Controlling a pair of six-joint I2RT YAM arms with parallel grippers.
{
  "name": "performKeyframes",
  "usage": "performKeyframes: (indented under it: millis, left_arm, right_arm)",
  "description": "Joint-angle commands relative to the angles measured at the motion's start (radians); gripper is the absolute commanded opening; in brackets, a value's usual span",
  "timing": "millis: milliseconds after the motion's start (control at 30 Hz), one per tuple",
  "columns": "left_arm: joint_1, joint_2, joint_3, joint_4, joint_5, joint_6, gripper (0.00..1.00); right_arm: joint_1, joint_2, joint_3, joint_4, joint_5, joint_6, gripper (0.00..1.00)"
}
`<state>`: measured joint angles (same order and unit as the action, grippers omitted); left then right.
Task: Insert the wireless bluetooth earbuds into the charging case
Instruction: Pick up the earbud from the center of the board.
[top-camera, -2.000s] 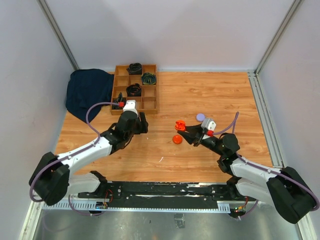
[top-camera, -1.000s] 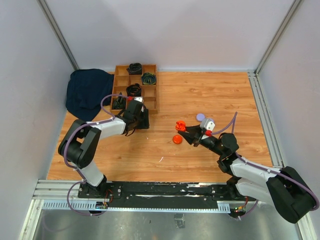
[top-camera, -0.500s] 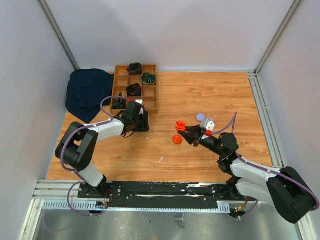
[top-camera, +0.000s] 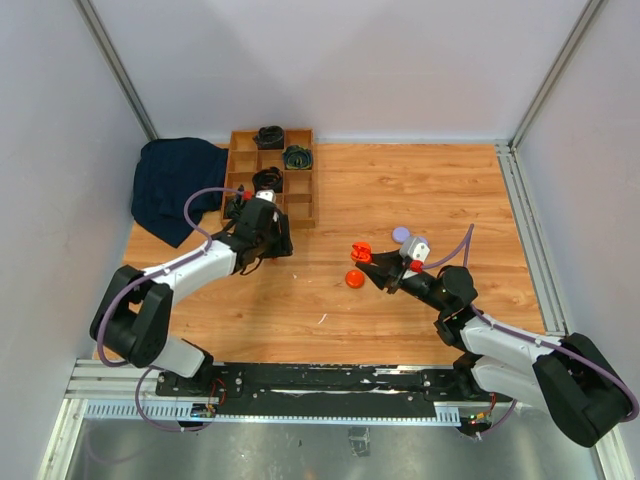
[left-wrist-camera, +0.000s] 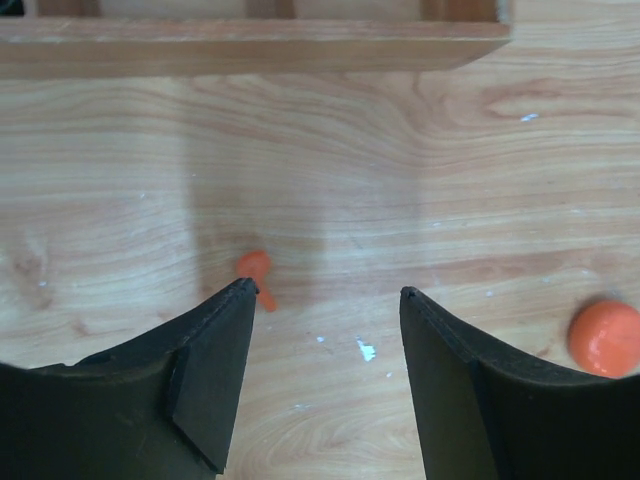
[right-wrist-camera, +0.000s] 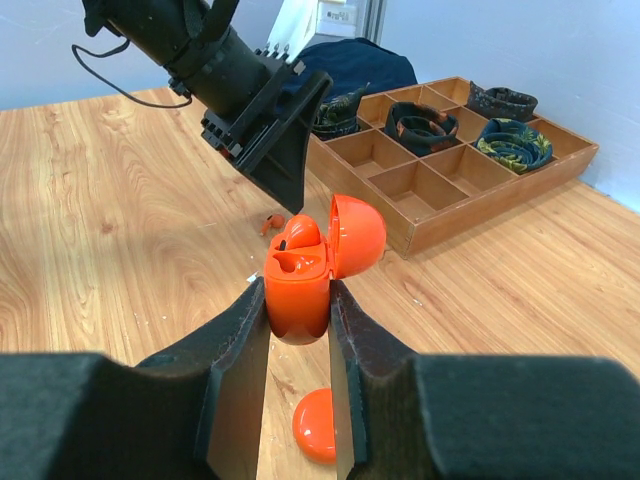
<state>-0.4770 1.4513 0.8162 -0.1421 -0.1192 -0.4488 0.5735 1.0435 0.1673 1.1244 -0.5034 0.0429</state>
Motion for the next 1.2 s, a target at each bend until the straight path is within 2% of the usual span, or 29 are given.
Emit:
performKeyframes:
  millis: [0, 133, 633, 1167]
  left_arm:
    - [0.006, 0.036, 0.016, -0.07, -0.102, -0.025, 0.65]
    - [0.008, 0.085, 0.027, -0.077, -0.126, -0.034, 0.63]
    - [0.011, 0.193, 0.07, -0.077, -0.131, -0.018, 0.42]
    - [0.011, 0.245, 0.083, -0.084, -0.079, 0.005, 0.34]
  right_arm:
    - [0.009, -0.006, 0.003, 0.016, 0.011, -0.025, 0.16]
    - [0.009, -0.009, 0.004, 0.012, 0.011, -0.026, 0.16]
    - [0.009, -0.025, 0.005, -0.008, 0.012, -0.032, 0.16]
    - [0.009, -0.027, 0.008, -0.014, 0.013, -0.034, 0.16]
